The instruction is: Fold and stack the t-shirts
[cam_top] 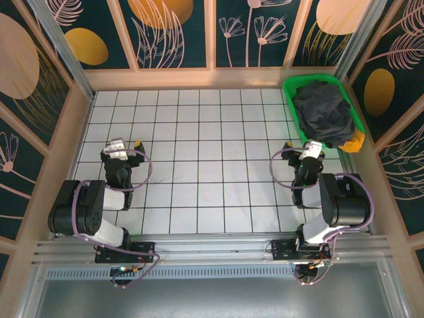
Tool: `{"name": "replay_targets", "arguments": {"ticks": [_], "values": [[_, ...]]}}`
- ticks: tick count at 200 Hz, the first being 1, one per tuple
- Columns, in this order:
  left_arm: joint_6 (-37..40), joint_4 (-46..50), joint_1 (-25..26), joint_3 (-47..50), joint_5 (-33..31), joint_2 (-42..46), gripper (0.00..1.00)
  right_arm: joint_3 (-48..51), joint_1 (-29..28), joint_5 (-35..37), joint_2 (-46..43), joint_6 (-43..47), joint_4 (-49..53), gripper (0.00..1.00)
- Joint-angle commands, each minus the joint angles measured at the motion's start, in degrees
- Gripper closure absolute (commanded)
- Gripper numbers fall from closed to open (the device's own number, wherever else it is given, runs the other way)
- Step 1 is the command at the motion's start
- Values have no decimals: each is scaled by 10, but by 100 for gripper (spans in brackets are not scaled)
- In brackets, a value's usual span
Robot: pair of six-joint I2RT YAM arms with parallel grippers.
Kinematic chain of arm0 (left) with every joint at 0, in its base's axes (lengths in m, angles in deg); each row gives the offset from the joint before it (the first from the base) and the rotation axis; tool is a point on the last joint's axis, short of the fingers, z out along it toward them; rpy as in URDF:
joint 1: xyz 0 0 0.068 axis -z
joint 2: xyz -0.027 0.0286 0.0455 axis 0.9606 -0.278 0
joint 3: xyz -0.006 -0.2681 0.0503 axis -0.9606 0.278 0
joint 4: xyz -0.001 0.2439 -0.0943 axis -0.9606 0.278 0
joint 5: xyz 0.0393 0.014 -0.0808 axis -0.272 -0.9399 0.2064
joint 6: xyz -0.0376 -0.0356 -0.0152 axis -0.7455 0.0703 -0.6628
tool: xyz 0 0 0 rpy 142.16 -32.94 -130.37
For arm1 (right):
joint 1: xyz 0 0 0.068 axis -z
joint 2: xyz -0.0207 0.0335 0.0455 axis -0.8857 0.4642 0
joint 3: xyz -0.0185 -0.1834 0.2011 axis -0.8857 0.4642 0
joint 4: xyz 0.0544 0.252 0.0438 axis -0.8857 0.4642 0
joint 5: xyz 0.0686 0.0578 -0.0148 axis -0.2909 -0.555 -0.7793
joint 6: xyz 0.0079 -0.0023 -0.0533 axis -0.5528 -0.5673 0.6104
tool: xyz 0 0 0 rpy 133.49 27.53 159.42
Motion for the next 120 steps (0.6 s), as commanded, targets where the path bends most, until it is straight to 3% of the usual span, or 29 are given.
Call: {"name": "replay_targets", "arguments": {"ticks": [1,80,90,101,120], "values": [[10,-7,0,-8,6,1,1,-3,-1,5,-2,1,-26,1],[9,-13,0,-5,1,5,1,-2,-3,4,-6,6,-30,1],[6,23,1,-12,-16,36,1,-10,-14,-1,-31,20,4,1],[-1,127,6,-45,-59,90,1,-49,-62,102,-77,44,89,1],[-15,217,14,-103,-101,174,1,-148,-104,162,-170,37,224,1]]}}
